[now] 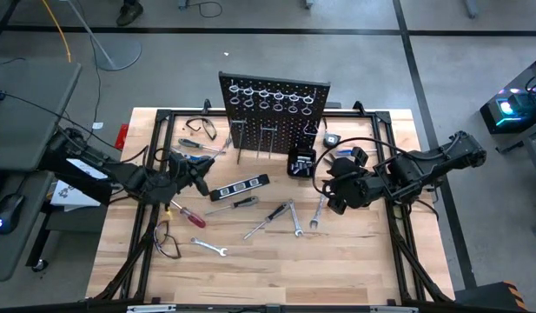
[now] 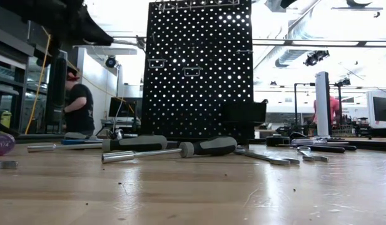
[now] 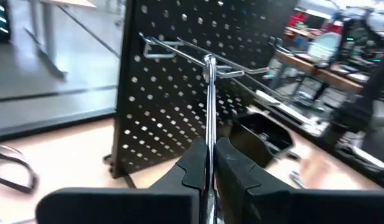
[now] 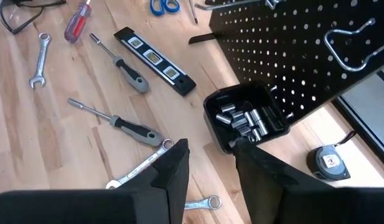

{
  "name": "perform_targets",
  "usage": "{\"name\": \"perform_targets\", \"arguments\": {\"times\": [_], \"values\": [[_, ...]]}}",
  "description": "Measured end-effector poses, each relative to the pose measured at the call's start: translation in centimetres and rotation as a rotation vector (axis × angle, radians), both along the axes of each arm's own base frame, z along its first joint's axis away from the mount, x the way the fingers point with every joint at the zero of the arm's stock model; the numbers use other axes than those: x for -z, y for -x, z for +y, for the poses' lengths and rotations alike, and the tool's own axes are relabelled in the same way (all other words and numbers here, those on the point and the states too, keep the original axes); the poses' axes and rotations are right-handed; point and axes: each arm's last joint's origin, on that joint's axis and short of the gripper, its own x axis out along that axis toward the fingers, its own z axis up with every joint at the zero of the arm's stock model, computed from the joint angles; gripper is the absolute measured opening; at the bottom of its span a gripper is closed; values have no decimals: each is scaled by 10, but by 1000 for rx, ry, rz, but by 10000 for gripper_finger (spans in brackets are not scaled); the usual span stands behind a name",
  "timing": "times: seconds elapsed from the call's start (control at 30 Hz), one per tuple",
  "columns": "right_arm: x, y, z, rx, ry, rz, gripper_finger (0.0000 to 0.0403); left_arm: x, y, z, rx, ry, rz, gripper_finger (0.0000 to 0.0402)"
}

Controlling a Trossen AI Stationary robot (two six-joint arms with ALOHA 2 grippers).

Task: Hang tools onto peg board
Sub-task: Hang the silver wrench on the pegboard

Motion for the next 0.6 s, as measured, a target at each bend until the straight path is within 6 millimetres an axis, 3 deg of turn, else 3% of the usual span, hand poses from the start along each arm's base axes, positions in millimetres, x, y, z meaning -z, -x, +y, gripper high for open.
{"name": "perform_targets", "arguments": {"times": [0.2, 0.6], "values": [[0, 0, 0, 22, -19, -11, 124, 1, -3, 11, -18, 25, 15, 37], [0, 0, 0, 26, -35, -9, 124, 8, -9, 10, 49, 50, 72, 81]]}}
